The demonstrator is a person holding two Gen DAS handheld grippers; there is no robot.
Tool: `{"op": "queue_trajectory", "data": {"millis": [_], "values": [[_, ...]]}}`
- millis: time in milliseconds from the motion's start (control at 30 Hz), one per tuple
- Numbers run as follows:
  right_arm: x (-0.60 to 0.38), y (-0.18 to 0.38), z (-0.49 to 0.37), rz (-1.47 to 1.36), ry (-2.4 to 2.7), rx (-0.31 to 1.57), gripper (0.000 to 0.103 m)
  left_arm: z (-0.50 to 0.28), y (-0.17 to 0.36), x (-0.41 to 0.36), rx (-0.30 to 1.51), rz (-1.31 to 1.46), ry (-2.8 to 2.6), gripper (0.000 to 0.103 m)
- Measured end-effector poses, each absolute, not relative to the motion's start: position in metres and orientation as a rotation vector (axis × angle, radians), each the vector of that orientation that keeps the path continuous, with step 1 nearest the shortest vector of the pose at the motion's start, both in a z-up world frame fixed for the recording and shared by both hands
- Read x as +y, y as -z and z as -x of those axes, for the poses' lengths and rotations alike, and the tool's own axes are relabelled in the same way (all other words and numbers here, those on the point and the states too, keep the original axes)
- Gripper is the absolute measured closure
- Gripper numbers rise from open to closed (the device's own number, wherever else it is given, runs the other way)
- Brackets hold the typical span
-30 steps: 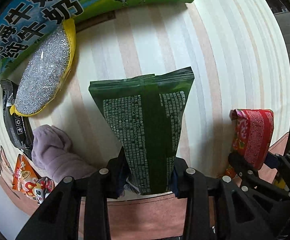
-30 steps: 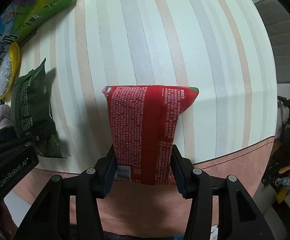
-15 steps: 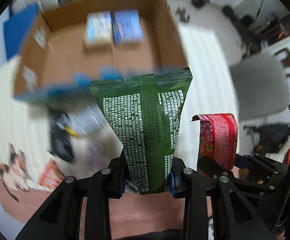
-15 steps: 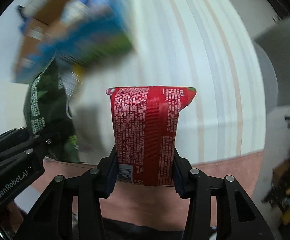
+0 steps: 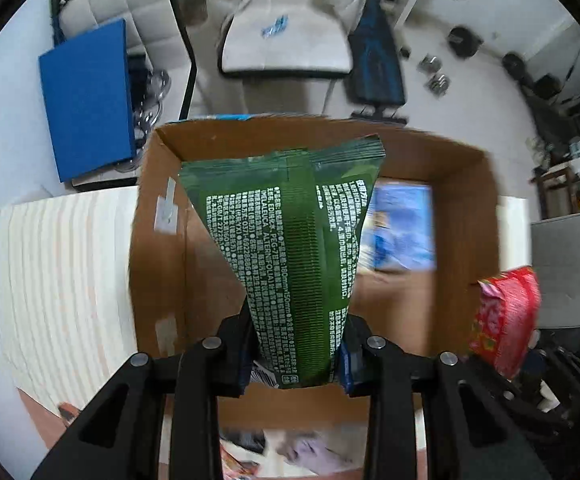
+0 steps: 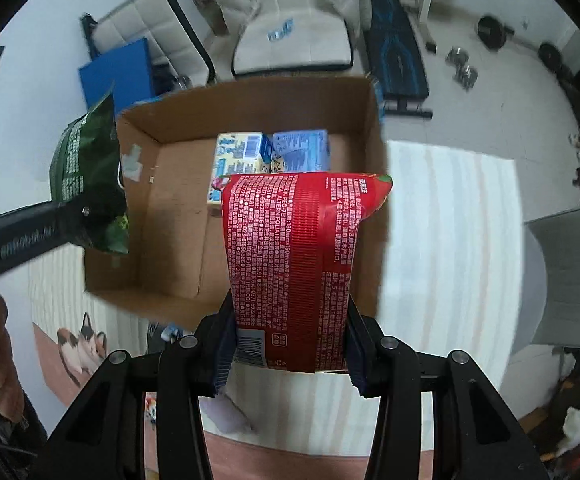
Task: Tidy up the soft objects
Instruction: 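Lower both bags into the box beside the cartons and release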
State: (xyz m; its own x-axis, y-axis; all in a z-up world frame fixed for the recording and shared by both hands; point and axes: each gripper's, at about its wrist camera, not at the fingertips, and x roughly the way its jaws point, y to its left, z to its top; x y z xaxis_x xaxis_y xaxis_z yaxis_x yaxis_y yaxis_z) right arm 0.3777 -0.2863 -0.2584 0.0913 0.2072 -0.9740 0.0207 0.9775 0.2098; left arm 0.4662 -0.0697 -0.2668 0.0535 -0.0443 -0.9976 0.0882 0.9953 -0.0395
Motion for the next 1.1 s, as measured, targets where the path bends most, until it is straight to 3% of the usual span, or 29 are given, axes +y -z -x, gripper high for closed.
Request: {"op": "queue_trajectory", "data": {"millis": [367,733,800,967,1033,1100], "values": [[-0.254,0.344,-0.426,-0.145,-0.129,1.659,0.054,-0.533,0.351,-0.057,1.708,-0.072,0.054,0.073],[-0.238,0.37,-0.424,-0.09,-0.091,1.726,0.049,-0.553,0.364,-0.066,1.746,-0.072,0.06,0.069],[-0.237,0.365,-0.424,-0.095,-0.083,1.712,0.03,-0.554,0.356,-0.065,1.733,-0.07,0.066,0.06],[-0.242,0.34,-0.422,-0.139,-0.072,1.671,0.021,-0.546,0.32,-0.064,1.653,-0.083,0.085,0.019],[-0.244,0.331,-0.419,-0.157,-0.073,1.656,0.014,-0.541,0.309,-0.062,1.628,-0.078,0.09,0.008],[-0.244,0.324,-0.415,-0.162,-0.071,1.642,0.007,-0.532,0.294,-0.059,1.597,-0.07,0.094,0.006]]}}
